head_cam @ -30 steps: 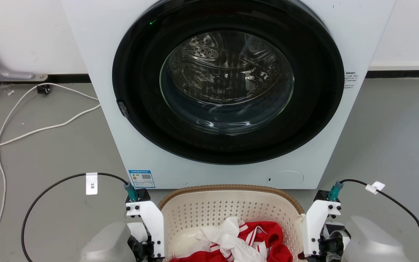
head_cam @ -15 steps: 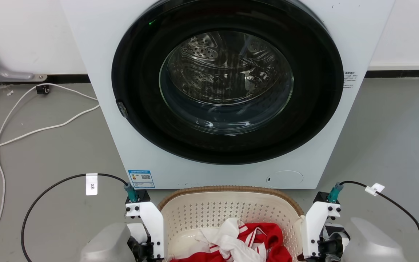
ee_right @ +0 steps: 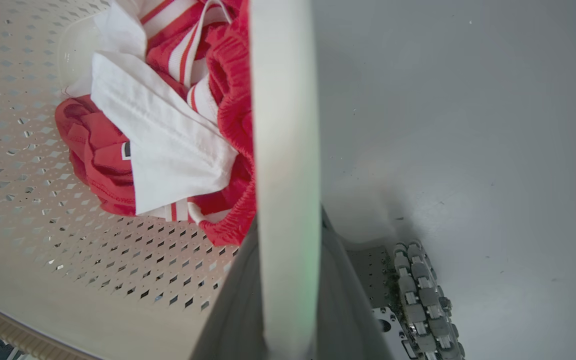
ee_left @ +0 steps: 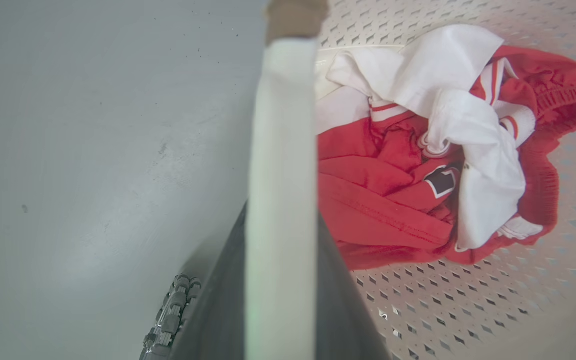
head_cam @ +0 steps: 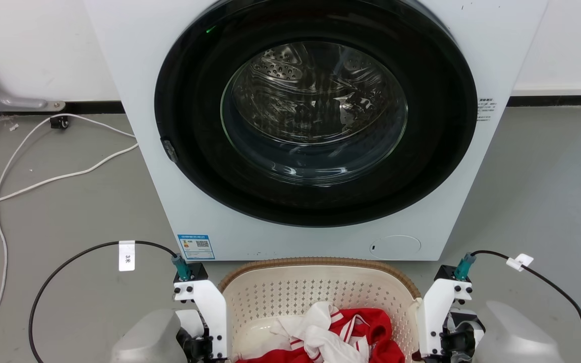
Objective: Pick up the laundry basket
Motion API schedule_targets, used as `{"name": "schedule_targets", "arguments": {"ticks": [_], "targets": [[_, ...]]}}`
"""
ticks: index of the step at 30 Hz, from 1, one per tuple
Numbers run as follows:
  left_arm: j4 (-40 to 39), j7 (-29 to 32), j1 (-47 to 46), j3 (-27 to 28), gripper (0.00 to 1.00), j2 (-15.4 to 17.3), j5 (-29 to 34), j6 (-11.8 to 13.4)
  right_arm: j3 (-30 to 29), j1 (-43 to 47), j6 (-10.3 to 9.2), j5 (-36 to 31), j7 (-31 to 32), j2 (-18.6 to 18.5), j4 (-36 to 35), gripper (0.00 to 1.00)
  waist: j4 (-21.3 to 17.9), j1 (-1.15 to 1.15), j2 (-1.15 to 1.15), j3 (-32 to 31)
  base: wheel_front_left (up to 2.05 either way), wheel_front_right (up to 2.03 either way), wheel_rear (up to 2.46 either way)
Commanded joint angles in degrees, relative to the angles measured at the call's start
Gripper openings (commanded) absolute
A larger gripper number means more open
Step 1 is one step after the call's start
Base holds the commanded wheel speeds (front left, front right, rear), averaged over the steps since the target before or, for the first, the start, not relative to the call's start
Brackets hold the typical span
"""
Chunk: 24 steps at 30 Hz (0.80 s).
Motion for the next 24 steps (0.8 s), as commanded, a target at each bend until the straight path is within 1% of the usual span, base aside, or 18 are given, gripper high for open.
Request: {"name": "schedule_targets", "arguments": {"ticks": [1,24], "targets": [[-0.3,-0.1,0.4,-0.2,0.0,-0.7,-0.2,-0.6,-0.3,0.1,0.31,0.0,-0.1,0.8,-0.4,0.0,0.0,0.0,0.0,0.0,0.0,0.0,0.0],[-0.2,-0.2,0.3,-1.2,0.0,-1.0,-1.4,-0.6,-2.1,0.3,0.31,-1.5,0.1,1.2,-0.4,0.0,0.1,0.0,0.0,-0.1,0.0,0.0,0.0]]}}
